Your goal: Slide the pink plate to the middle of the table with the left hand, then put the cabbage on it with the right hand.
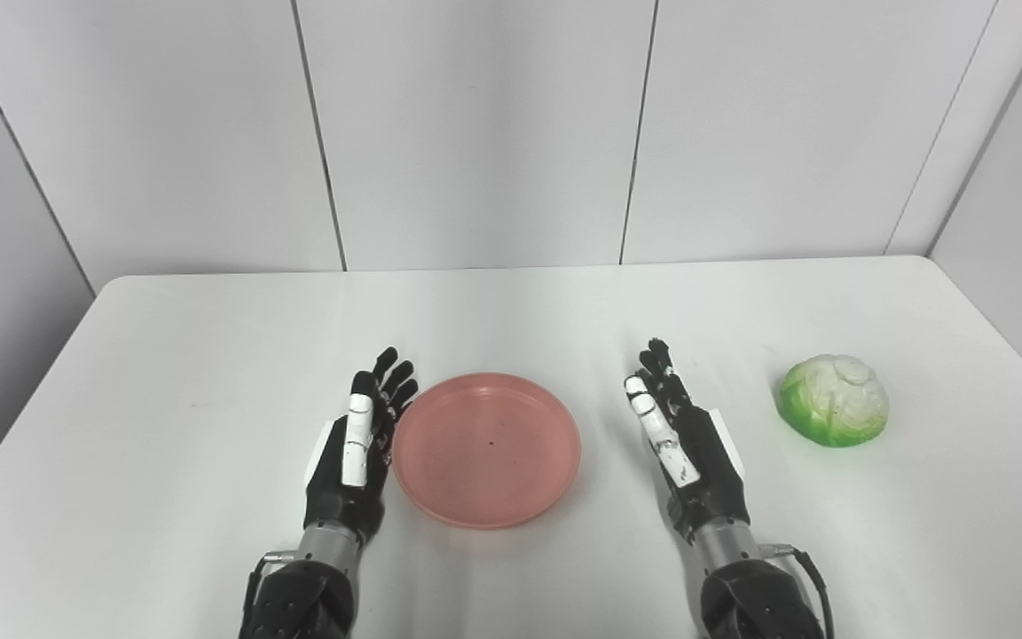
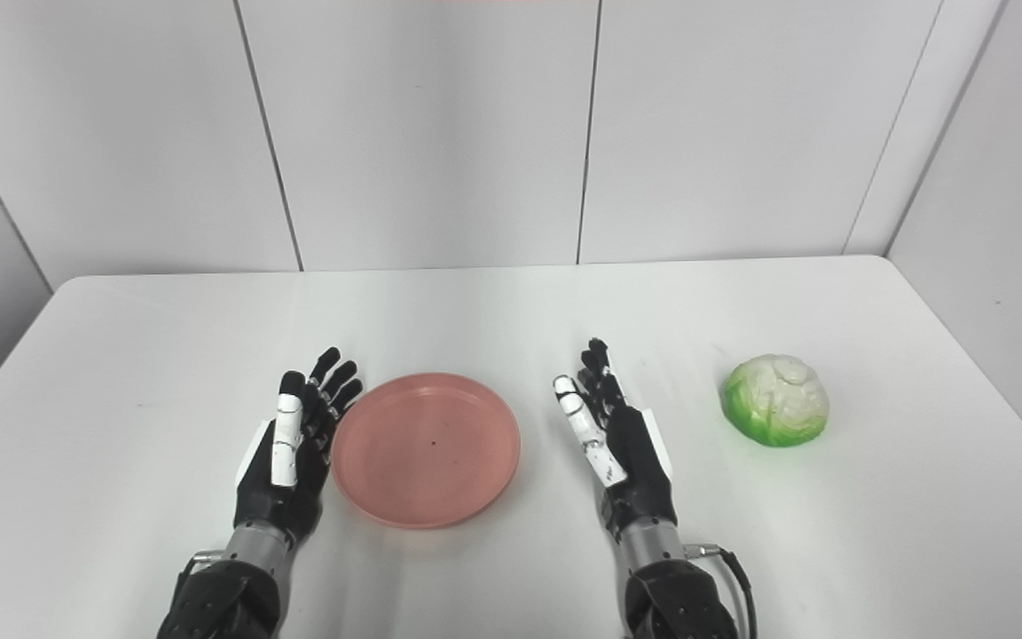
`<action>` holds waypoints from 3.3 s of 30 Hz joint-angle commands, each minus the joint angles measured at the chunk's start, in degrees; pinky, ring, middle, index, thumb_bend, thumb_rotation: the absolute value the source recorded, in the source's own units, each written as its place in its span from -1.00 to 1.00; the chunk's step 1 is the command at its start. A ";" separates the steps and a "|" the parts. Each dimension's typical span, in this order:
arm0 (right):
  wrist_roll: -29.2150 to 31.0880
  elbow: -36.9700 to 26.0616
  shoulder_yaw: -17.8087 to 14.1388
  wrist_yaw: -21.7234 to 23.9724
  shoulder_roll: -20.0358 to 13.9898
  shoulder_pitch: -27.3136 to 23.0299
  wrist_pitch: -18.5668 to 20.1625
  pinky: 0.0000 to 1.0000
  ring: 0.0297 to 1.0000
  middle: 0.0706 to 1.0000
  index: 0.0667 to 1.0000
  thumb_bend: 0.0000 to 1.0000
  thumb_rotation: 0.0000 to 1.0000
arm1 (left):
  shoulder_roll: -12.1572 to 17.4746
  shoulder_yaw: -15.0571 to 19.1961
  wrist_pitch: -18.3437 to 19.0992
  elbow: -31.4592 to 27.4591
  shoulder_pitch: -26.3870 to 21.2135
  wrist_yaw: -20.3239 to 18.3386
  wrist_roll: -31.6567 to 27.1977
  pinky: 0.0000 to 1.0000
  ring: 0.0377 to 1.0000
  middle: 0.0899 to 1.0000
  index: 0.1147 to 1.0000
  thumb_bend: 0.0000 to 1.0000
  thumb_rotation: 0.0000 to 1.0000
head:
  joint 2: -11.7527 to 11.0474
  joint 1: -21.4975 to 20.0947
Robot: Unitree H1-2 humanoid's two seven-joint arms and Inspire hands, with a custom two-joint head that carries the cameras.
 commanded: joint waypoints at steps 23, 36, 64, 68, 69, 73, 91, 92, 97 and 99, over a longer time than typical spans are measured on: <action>-17.08 -15.19 -3.88 -0.78 -17.20 -14.11 7.70 0.94 0.88 0.81 0.96 0.26 0.44 | -0.30 -0.79 0.26 1.39 -2.96 0.81 3.18 1.00 1.00 1.00 1.00 0.55 1.00 | 1.59 -4.74; -31.69 -19.30 -7.34 13.11 -25.06 -17.11 22.84 0.73 0.88 0.86 0.90 0.50 0.24 | 2.89 2.36 -5.99 8.78 -5.36 -2.94 0.25 0.99 1.00 0.99 1.00 0.52 1.00 | 0.40 -16.19; -61.71 -10.75 -7.77 30.08 -27.21 -16.75 22.83 0.99 0.96 0.84 0.78 1.00 -0.05 | 4.97 5.33 -12.00 14.47 -6.44 -6.22 -2.52 0.86 0.90 0.90 0.89 0.45 0.99 | 0.46 -19.81; -62.60 -9.61 -7.59 31.13 -27.01 -16.66 22.82 0.95 0.91 0.82 0.79 1.00 -0.04 | 5.16 5.03 -11.79 14.24 -6.46 -6.46 -2.28 0.89 0.92 0.91 0.92 0.45 1.00 | 0.81 -19.66; -62.57 -9.32 -7.53 31.23 -27.00 -16.68 22.82 0.95 0.90 0.81 0.79 1.00 -0.05 | 5.16 5.01 -11.91 14.32 -6.50 -6.44 -2.22 0.89 0.92 0.92 0.92 0.45 1.00 | 0.81 -19.66; -62.01 -7.98 -8.00 31.87 -26.56 -16.75 22.83 0.95 0.89 0.78 0.79 1.00 -0.10 | 5.12 4.81 -11.85 14.21 -6.54 -6.04 -1.65 0.88 0.92 0.92 0.93 0.46 1.00 | 0.97 -19.54; -61.90 -5.80 -6.75 37.21 -27.91 -16.56 22.82 0.46 0.70 0.86 0.86 1.00 -0.43 | 4.97 4.64 -10.83 12.62 -6.39 -6.11 -1.26 0.91 0.95 0.95 0.95 0.48 1.00 | 1.83 -19.51; -62.16 -5.77 -6.44 37.87 -28.22 -16.61 22.82 0.43 0.71 0.87 0.86 1.00 -0.43 | 4.98 4.64 -10.86 12.59 -6.37 -6.20 -1.34 0.91 0.95 0.95 0.95 0.48 0.99 | 1.83 -19.51; -62.02 -5.67 -5.47 41.41 -29.56 -16.92 22.82 0.36 0.70 0.90 0.85 1.00 -0.46 | 4.90 4.65 -10.60 12.02 -6.28 -6.13 -1.43 0.92 0.96 0.96 0.96 0.49 0.98 | 2.24 -19.63; -62.37 -5.44 -5.22 42.63 -29.81 -17.13 22.83 0.38 0.74 0.91 0.84 1.00 -0.50 | 4.91 4.63 -10.27 11.82 -6.27 -6.09 -1.40 0.92 0.96 0.96 0.97 0.48 1.00 | 2.33 -19.66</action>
